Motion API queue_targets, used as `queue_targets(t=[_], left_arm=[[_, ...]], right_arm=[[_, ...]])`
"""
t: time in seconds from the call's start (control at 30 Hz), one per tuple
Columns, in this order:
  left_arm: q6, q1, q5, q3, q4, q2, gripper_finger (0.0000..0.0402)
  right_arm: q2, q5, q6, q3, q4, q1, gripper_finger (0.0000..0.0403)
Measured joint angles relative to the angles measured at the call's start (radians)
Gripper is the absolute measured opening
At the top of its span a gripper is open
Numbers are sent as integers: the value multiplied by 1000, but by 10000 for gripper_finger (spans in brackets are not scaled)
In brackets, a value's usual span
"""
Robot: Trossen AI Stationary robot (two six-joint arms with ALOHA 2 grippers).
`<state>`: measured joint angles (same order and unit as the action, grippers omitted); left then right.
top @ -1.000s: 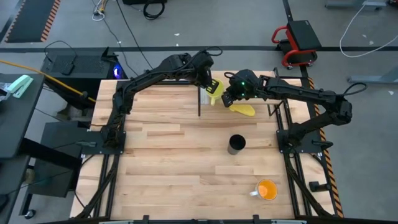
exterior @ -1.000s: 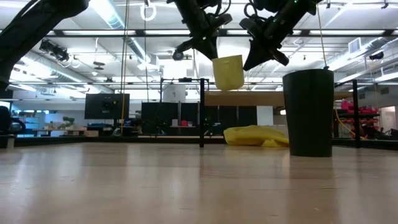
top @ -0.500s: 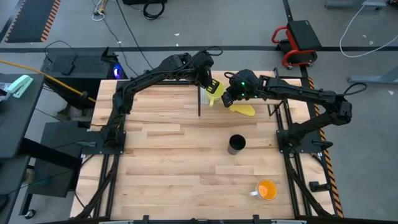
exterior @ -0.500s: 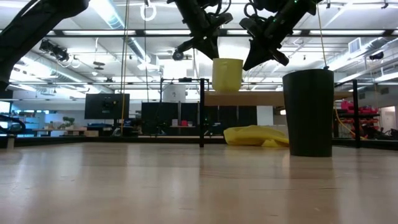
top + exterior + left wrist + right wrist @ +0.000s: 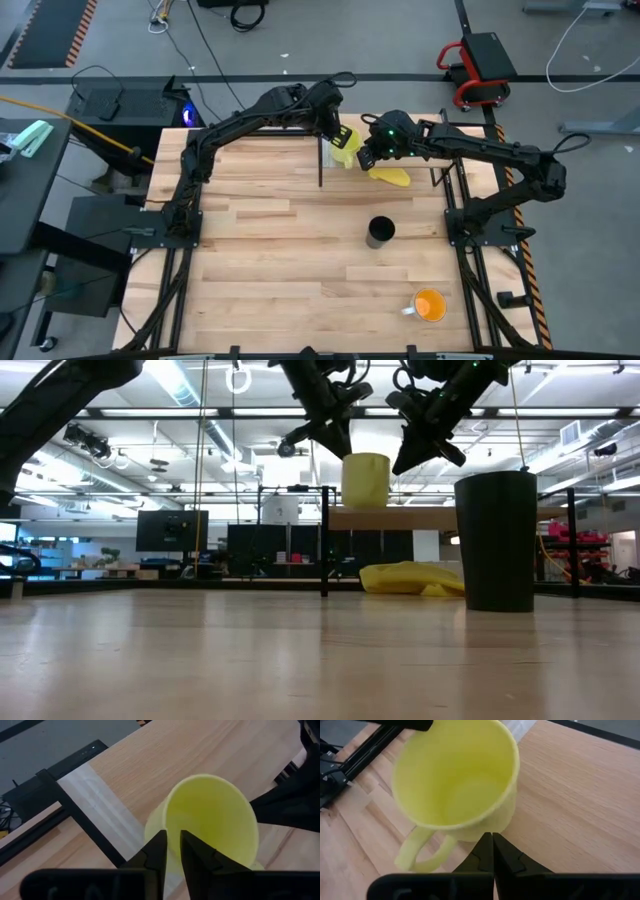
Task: Stack small to large cups/mugs on shelf
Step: Put the yellow mug on the shelf
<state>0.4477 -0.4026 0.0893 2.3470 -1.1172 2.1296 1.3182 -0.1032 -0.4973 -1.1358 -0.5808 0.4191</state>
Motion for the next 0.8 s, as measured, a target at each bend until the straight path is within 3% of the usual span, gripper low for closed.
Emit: queue_targets(t=[0.4, 0.63, 0.8], left_arm=[[-16, -16, 0, 1, -13, 0, 63], [-24, -14, 3, 3, -187, -6, 67], [-17, -4, 0, 2, -201, -2, 60]], right_arm=[[0, 7, 0, 0, -11, 6, 0], [-1, 31, -8, 0, -18, 6, 0], [-1, 31, -8, 0, -21, 6, 0]])
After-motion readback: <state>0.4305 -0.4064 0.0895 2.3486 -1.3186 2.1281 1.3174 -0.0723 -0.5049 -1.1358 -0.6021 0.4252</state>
